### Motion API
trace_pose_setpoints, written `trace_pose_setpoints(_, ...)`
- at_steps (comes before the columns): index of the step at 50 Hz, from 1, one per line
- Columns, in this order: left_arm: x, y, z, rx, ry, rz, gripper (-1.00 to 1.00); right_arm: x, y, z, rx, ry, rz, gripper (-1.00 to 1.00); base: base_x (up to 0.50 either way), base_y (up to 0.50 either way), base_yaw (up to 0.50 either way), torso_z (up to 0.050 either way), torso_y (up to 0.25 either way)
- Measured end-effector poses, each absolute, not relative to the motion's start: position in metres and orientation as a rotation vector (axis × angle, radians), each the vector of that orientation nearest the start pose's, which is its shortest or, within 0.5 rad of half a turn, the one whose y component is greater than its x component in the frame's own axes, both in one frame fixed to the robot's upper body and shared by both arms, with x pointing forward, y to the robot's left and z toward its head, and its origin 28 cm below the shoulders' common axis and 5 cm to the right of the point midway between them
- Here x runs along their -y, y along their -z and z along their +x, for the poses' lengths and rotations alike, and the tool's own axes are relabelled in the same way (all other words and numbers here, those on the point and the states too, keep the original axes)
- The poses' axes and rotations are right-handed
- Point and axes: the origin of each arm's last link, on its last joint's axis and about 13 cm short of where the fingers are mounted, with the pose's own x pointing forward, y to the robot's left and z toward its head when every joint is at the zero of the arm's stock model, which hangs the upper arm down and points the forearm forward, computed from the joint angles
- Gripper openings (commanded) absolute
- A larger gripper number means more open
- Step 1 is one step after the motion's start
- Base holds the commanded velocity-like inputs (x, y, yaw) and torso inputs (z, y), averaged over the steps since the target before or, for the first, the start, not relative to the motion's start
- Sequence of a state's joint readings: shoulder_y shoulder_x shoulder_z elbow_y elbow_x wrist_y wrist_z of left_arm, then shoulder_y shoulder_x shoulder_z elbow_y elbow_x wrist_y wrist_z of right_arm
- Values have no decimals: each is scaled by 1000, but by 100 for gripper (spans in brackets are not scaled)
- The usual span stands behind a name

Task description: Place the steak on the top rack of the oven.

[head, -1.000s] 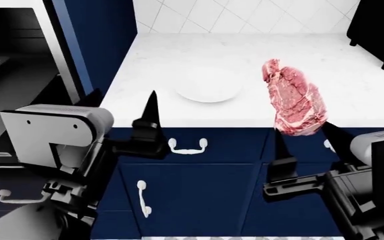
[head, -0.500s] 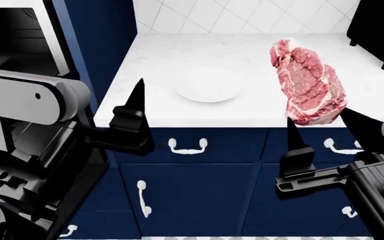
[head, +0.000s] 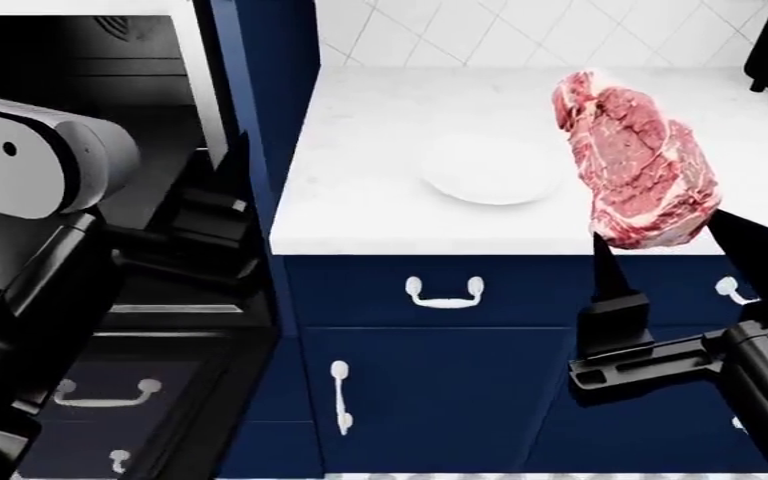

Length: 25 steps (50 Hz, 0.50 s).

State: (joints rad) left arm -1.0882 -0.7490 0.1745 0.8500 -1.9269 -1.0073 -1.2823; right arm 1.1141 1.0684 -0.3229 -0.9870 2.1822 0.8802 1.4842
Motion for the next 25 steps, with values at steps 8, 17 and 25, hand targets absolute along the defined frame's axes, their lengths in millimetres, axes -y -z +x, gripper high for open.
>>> trace_pose_setpoints(8,-220,-301,156,196,188,103,100,127,-286,115,7,-56,-279,-100,0,500,0,0,0)
trace_pose_setpoints(17,-221,-302,155,202,180,106,100,126,-288,114,2,-57,-293,-100,0,500,0,0,0)
trace_pose_setpoints(25,-222,-304,154,208,174,114,100,126,-288,114,0,-55,-302,-100,0,500,0,0,0)
